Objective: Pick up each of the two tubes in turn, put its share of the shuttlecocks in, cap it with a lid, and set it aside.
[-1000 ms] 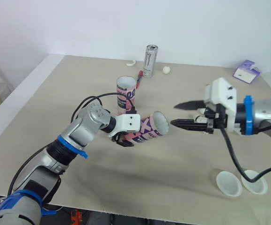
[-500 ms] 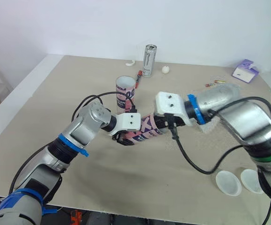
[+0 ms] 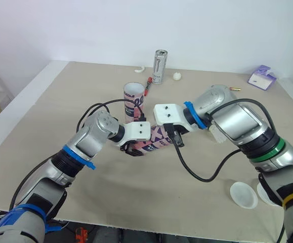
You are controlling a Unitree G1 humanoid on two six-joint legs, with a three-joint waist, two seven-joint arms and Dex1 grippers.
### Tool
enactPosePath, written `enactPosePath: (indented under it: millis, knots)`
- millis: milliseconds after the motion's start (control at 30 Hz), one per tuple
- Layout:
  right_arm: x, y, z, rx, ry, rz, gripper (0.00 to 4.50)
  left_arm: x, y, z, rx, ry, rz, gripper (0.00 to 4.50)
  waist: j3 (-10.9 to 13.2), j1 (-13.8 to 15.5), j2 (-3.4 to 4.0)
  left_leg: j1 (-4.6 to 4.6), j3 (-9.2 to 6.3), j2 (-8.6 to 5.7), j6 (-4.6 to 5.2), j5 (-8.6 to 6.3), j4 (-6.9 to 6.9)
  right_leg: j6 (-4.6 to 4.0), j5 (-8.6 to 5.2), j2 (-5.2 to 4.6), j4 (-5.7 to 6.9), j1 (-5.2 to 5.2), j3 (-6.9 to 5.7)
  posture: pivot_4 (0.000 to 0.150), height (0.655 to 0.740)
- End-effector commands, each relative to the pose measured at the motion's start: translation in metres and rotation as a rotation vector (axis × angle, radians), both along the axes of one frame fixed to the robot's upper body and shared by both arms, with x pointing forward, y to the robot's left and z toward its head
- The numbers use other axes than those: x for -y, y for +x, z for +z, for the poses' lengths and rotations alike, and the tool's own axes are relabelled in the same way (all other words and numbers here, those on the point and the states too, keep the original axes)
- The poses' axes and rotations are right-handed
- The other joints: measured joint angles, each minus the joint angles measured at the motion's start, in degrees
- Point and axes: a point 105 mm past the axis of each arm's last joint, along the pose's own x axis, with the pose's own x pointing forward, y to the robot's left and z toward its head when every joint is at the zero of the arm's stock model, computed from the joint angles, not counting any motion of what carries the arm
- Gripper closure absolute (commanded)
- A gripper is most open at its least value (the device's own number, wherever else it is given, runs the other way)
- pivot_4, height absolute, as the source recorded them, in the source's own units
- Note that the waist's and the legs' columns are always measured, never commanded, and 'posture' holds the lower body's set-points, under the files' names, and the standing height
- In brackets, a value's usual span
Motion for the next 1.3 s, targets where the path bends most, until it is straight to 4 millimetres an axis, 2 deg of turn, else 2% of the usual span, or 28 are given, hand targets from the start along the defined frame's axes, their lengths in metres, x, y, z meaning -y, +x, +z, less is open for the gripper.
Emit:
enactPosePath:
  millis: [33, 200, 333, 467, 633, 767, 900, 1000, 1300]
  knots:
    - [0.005, -0.006, 0.034, 0.007, 0.136, -0.011, 4.29, 0.003, -0.005, -0.016, -0.030, 0.020, -0.006, 1.50, 0.00, 0.03, 0.00, 0.00, -0.02, 0.03, -0.02, 0.03, 0.00, 0.00, 0.00, 0.03, 0.02, -0.02, 0.00, 0.150, 0.7400]
    - [0.029, -0.021, 0.071, -0.020, 0.283, -0.085, 4.29, 0.000, -0.004, -0.018, -0.030, 0.021, 0.000, 1.50, 0.02, 0.24, 0.00, -0.19, -0.01, -0.02, -0.03, 0.05, -0.01, -0.13, 0.07, -0.27, 0.02, -0.08, -0.05, 0.150, 0.7400]
    - [0.061, -0.032, 0.082, -0.030, 0.353, -0.186, 4.29, 0.000, -0.005, -0.019, -0.043, 0.006, 0.002, 1.50, 0.03, 0.28, -0.03, -0.20, 0.00, -0.10, 0.03, -0.01, -0.02, -0.04, 0.01, -0.39, -0.08, -0.07, 0.05, 0.150, 0.7400]
    - [0.083, -0.041, 0.081, -0.050, 0.402, -0.269, 4.29, -0.002, -0.006, -0.021, -0.052, -0.006, 0.006, 1.50, 0.03, 0.26, -0.03, -0.21, -0.02, -0.10, 0.01, -0.01, -0.06, -0.05, -0.06, -0.40, -0.09, -0.03, -0.09, 0.150, 0.7400]
    - [0.098, -0.049, 0.075, -0.074, 0.493, -0.364, 4.29, 0.003, -0.009, -0.020, -0.081, -0.099, -0.004, 1.50, 0.02, 0.29, -0.02, -0.16, -0.03, -0.10, 0.02, -0.01, -0.09, -0.04, -0.05, -0.38, -0.08, -0.02, -0.04, 0.150, 0.7400]
    - [0.104, -0.052, 0.070, -0.066, 0.613, -0.421, 4.29, 0.019, -0.022, -0.012, -0.108, -0.299, -0.088, 1.50, 0.03, 0.32, -0.04, -0.19, -0.11, -0.12, 0.02, -0.01, -0.09, 0.01, -0.06, -0.44, -0.12, 0.00, 0.01, 0.150, 0.7400]
    - [0.113, -0.060, 0.056, -0.066, 0.637, -0.454, 4.29, 0.031, -0.027, -0.006, -0.119, -0.520, -0.097, 1.50, 0.08, 0.34, -0.09, -0.40, -0.18, -0.24, 0.06, -0.04, -0.10, 0.17, -0.13, -0.45, -0.18, -0.05, 0.01, 0.150, 0.7400]
    - [0.117, -0.064, 0.051, -0.064, 0.627, -0.475, 4.29, 0.036, -0.029, -0.005, -0.113, -0.620, -0.115, 1.50, 0.14, 0.15, -0.12, -0.46, -0.20, -0.20, 0.08, -0.06, -0.12, 0.25, -0.12, -0.39, -0.17, -0.16, 0.05, 0.150, 0.7400]
    - [0.132, -0.067, 0.046, -0.086, 0.606, -0.544, 4.29, 0.045, -0.045, -0.031, -0.123, -0.727, -0.178, 1.50, 0.16, 0.06, -0.13, -0.31, -0.09, -0.10, 0.07, -0.05, -0.16, 0.03, -0.07, -0.18, -0.13, -0.12, 0.02, 0.150, 0.7400]
